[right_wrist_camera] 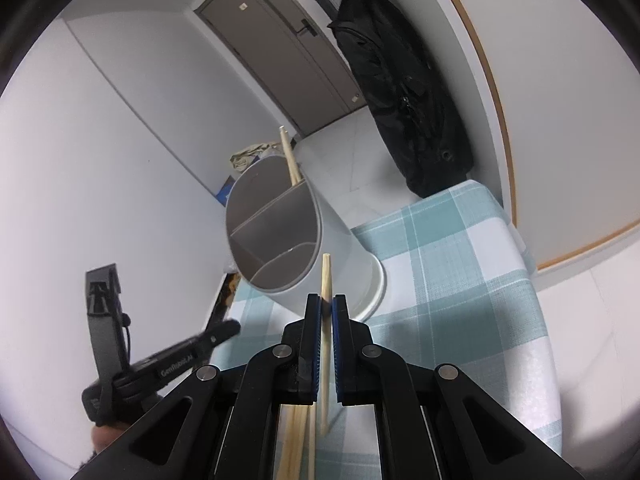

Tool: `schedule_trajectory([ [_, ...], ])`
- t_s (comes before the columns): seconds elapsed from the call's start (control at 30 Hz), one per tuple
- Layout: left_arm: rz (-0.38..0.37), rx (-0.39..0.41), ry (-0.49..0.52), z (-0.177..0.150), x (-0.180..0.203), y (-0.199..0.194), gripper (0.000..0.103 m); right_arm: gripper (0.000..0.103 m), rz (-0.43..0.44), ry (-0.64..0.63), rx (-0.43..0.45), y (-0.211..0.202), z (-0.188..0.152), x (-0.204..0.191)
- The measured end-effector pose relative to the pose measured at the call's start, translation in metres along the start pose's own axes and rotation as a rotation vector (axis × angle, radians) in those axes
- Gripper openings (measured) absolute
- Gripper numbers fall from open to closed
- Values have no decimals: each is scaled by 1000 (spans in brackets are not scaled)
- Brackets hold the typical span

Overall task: Organize utensils
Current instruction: 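Grasp a chopstick with the left tool while the right tool holds its chopstick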

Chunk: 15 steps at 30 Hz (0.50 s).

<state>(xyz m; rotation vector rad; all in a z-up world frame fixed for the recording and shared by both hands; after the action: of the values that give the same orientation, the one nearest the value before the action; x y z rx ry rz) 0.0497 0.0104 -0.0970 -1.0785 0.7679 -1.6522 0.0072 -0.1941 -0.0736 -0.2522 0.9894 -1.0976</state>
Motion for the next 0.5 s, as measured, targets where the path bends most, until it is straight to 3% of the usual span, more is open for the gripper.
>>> schedule_trajectory([
  [0.07, 1, -77, -18, -2, -8, 16, 2, 5, -7, 1, 1, -1, -4, 0],
  [0.13, 39, -134, -1, -8, -8, 29, 10, 5, -12, 4, -2, -1, -7, 1],
  [0.27, 83, -164, 48, -14, 0, 46, 32, 5, -22, 4, -1, -3, -8, 2],
  [0.5, 220, -187, 113, -11, -7, 52, 32, 5, -11, 16, -2, -2, -2, 6],
])
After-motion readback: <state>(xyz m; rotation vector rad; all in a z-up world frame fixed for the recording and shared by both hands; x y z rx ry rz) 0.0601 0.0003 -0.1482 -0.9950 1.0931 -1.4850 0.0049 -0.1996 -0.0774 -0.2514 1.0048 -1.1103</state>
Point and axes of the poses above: each gripper's, at about its wrist camera, not at the fingertips, and y roughly the way its jaws point, x to its right, z to its top, the point moved 4 cm from there along y, roughly the way its jaws point, and after that the axes turned 6 degrees about -x, right-handed, at the moved point
